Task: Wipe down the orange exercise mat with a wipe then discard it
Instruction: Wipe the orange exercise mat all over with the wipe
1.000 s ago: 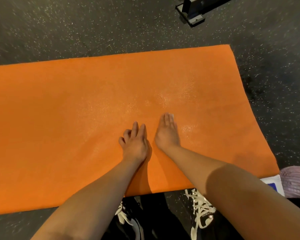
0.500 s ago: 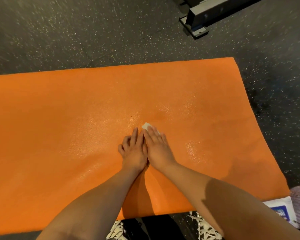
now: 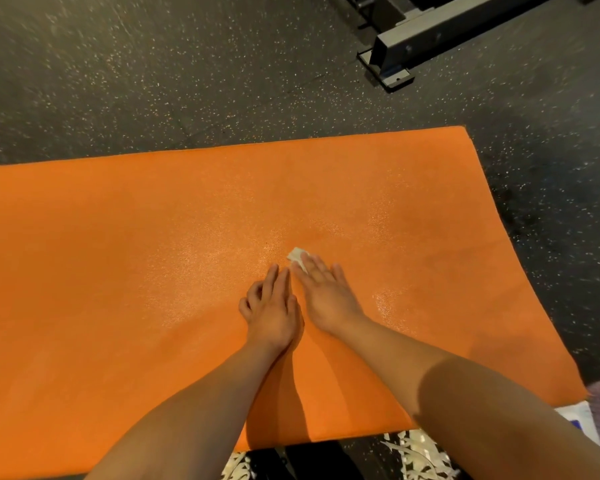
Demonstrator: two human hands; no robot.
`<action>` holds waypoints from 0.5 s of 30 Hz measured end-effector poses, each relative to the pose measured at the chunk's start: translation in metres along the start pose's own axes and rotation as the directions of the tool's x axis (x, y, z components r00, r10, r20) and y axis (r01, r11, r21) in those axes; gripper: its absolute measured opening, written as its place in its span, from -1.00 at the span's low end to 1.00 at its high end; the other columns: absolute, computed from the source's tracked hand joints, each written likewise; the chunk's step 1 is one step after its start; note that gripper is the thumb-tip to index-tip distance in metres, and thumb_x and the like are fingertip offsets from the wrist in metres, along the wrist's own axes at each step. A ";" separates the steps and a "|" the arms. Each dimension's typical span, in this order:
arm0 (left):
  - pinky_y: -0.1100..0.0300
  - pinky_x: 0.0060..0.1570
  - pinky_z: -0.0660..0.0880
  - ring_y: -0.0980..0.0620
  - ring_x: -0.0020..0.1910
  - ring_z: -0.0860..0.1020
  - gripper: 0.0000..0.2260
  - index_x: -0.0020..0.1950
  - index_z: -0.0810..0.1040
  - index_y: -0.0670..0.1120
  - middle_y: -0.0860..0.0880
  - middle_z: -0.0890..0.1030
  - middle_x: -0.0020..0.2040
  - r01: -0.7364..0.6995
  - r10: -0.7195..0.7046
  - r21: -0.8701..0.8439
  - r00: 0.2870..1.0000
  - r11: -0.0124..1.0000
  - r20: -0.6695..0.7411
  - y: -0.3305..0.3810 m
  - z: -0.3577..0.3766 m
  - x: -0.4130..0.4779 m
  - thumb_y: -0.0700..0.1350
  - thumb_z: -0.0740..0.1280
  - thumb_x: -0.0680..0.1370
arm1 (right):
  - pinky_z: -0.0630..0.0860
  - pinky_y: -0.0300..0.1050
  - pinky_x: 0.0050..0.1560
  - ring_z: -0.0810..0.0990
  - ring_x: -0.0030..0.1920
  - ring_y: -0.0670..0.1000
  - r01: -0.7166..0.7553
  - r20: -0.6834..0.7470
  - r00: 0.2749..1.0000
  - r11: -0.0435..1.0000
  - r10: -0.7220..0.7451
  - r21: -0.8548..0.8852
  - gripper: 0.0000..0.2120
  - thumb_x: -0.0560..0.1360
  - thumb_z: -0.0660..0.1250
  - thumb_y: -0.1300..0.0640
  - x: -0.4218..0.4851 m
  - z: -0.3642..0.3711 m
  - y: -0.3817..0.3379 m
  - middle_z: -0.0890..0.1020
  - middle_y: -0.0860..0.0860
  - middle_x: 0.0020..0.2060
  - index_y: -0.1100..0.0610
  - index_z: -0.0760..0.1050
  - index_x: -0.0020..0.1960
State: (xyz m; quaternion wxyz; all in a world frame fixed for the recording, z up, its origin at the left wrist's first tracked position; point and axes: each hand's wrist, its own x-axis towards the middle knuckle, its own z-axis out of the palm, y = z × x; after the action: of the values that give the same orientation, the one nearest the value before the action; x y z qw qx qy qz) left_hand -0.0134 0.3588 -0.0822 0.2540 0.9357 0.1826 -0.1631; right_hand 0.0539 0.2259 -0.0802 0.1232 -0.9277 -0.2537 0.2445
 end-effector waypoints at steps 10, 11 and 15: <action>-0.06 0.38 0.05 -0.12 0.48 0.12 -0.51 0.62 0.10 0.11 0.07 -0.03 0.65 0.089 -0.088 0.025 0.994 0.996 -0.059 0.004 -0.022 0.037 -0.01 0.08 0.69 | -0.14 0.17 0.60 -0.24 0.62 -0.04 -0.139 -0.064 0.986 0.977 0.151 0.161 -0.41 0.67 0.03 0.09 0.042 -0.016 -0.017 -0.17 -0.03 0.65 0.07 -0.05 0.66; -0.07 0.41 0.03 -0.11 0.51 0.08 -0.51 0.63 0.06 0.10 0.07 -0.06 0.65 0.109 -0.107 0.025 0.992 0.994 -0.065 0.004 -0.023 0.042 -0.01 0.07 0.69 | -0.16 0.17 0.60 -0.23 0.62 -0.06 -0.037 -0.013 0.999 0.990 0.039 0.135 -0.43 0.69 0.02 0.07 0.046 -0.016 -0.026 -0.15 -0.05 0.65 0.06 -0.05 0.67; -0.06 0.46 -0.08 -0.03 0.54 -0.03 -0.46 0.65 -0.04 0.12 0.16 -0.15 0.64 0.048 -0.048 0.010 0.998 0.999 -0.028 -0.017 -0.022 0.047 0.03 0.06 0.69 | -0.23 0.15 0.60 -0.23 0.61 -0.11 0.070 0.002 0.998 0.996 -0.070 0.052 -0.37 0.67 0.05 0.18 0.063 -0.021 -0.010 -0.14 -0.15 0.64 -0.04 -0.09 0.67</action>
State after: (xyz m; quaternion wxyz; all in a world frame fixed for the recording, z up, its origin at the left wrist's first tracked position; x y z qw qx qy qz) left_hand 0.0252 0.3966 -0.0900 0.2424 0.9346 0.2077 -0.1572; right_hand 0.1080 0.2661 -0.0836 0.1554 -0.9142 -0.2798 0.2485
